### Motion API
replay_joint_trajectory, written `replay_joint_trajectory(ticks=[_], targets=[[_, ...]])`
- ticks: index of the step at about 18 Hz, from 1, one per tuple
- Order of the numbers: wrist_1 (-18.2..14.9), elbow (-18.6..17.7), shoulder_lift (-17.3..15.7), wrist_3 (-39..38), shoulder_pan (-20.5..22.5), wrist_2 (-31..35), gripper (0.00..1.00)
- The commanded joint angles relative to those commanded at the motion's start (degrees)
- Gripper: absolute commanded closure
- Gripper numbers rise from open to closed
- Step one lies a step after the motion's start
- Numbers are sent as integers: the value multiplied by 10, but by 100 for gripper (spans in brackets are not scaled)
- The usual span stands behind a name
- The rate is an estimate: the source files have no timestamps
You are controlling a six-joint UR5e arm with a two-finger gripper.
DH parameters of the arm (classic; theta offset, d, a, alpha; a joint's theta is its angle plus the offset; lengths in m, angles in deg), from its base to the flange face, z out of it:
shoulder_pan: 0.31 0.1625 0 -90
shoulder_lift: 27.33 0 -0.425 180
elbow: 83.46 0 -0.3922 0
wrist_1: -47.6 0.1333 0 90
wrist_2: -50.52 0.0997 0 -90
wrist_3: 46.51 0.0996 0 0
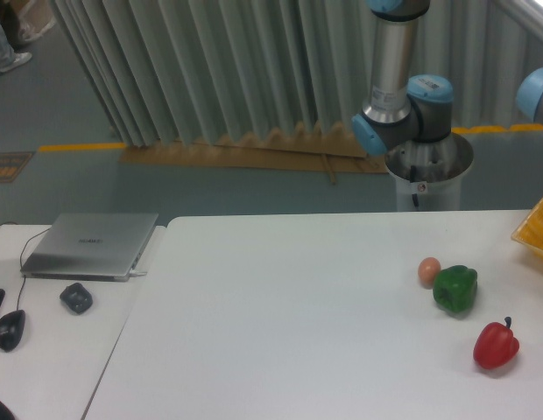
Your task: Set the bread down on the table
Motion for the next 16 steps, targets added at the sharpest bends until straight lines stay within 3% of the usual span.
replay_joint_trajectory(ticks=[4, 8, 12, 16], targets=[[-39, 9, -21, -73, -22, -10, 100], [-55, 18, -42, -191, -53, -85, 100], [-43, 25, -36, -280, -94, -87, 100], [1, 29, -31, -369, -126, -89, 100]])
